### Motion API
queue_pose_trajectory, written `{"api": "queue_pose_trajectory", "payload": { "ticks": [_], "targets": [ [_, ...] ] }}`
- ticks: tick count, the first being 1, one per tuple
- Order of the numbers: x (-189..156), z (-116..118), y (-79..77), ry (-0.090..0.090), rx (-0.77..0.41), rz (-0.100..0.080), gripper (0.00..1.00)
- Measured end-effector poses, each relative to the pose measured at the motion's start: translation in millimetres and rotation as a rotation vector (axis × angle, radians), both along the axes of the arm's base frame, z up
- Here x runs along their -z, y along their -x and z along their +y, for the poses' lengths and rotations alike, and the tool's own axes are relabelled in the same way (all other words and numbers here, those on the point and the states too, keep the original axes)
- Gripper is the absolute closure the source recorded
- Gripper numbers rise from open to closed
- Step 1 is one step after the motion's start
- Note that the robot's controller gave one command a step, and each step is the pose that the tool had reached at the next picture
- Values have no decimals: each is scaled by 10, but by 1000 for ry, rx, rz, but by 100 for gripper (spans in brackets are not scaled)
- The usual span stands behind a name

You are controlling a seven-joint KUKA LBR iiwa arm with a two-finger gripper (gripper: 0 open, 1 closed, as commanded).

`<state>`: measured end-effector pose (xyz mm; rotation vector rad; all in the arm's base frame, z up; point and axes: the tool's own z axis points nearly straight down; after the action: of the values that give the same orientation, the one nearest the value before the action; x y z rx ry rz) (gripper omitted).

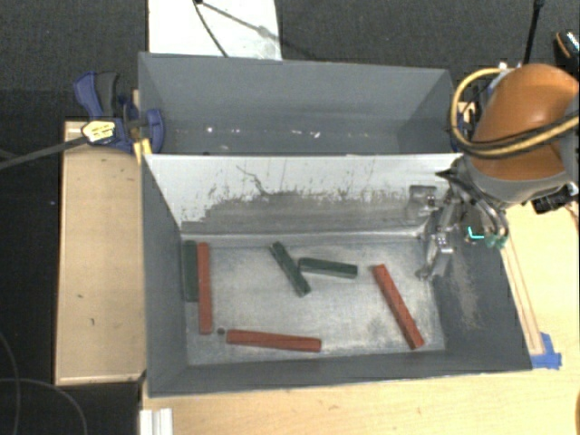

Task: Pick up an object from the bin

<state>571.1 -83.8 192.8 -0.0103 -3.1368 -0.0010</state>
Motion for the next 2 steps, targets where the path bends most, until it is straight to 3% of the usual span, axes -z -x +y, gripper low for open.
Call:
{"api": "queue_pose_trajectory", "payload": {
  "ticks": [1, 2],
  "targets": [
    [1247, 259, -115, -1, -236, -2, 0],
    [1221, 1026, -110, -4, -64, -4, 0]
  ]
}}
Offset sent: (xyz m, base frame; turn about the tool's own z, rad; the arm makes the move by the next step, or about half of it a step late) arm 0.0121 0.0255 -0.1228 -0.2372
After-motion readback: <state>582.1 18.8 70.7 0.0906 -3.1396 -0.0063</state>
